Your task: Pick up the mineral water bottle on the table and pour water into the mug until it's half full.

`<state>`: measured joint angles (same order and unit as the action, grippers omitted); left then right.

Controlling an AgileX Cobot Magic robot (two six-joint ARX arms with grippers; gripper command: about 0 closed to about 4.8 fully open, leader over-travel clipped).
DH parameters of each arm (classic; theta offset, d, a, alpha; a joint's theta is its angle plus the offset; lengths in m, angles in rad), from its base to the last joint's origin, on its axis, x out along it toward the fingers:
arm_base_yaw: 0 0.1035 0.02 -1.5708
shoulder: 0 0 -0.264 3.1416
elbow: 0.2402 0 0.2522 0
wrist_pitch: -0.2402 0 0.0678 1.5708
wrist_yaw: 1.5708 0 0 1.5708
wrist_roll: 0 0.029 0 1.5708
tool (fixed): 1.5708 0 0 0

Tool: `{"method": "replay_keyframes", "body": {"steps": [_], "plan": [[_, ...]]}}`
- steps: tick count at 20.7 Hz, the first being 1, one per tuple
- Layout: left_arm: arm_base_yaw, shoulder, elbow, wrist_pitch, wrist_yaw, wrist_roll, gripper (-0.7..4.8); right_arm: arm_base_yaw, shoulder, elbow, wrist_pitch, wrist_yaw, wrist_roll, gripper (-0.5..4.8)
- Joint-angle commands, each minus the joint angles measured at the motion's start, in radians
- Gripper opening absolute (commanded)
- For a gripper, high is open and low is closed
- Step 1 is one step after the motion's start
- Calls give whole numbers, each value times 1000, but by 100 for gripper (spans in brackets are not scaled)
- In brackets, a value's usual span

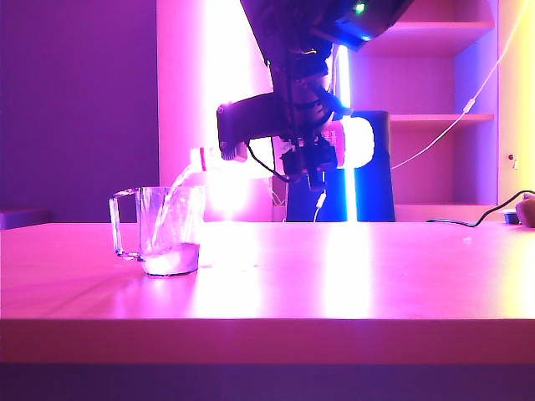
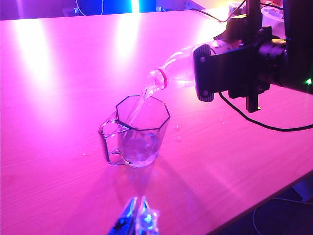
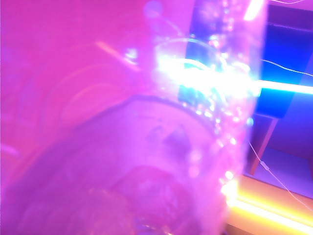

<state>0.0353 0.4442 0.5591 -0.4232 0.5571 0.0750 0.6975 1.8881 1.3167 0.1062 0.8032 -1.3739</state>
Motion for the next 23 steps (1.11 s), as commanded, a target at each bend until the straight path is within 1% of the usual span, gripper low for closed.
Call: {"method": "replay_keyframes", "body": {"steps": [1, 23], "plan": [[0, 0, 0, 13, 5, 3, -5, 3, -11, 8, 32, 2, 5, 274], [0, 0, 0, 13, 5, 3, -4, 3, -11, 8, 32, 1, -15, 274]]}}
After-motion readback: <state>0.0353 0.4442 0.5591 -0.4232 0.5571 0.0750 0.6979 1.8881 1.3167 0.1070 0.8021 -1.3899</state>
